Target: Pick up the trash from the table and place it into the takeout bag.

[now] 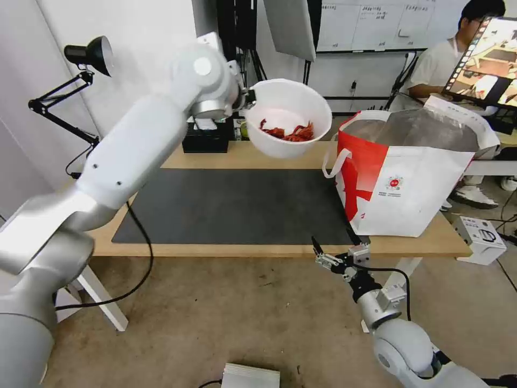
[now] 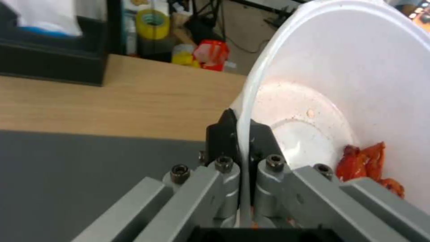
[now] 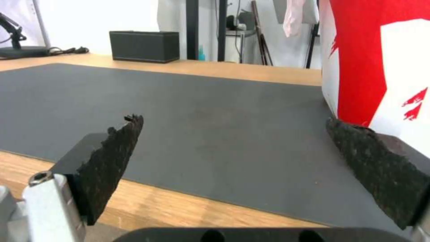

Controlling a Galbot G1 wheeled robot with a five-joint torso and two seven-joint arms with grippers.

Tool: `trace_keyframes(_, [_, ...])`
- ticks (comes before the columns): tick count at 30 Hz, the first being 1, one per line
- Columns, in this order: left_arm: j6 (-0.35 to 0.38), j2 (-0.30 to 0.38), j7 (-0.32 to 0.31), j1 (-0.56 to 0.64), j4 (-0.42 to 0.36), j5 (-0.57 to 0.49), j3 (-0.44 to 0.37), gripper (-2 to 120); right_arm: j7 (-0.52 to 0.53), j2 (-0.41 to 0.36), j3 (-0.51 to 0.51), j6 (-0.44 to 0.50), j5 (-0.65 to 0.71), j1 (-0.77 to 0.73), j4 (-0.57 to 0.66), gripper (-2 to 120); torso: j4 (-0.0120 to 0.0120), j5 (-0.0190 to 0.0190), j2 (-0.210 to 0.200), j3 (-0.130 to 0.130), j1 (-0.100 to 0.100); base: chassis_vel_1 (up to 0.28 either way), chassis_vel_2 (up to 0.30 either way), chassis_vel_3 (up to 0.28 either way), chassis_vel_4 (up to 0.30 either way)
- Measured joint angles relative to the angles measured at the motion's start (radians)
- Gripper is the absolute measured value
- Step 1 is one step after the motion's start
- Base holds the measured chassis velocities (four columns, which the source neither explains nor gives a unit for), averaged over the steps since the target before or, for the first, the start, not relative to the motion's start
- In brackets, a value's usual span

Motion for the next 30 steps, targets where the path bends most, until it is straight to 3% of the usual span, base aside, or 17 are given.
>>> trace_keyframes(22, [-0.021,-0.332,0.018,-0.076,0.269,0.16,0.001,0,0.0,0.0,0.0,0.0,0.0,0.0,0.0,100,-0.0003,0.0001,0.0,0.0,0.0,0.0,0.0,0.0,0.0])
trace_keyframes(30, [-0.045,-0.344,0.049,-0.104,0.301,0.184,0.01,0,0.0,0.0,0.0,0.0,0.0,0.0,0.0,100,0.0001,-0.0001,0.0,0.0,0.0,0.0,0.0,0.0,0.0])
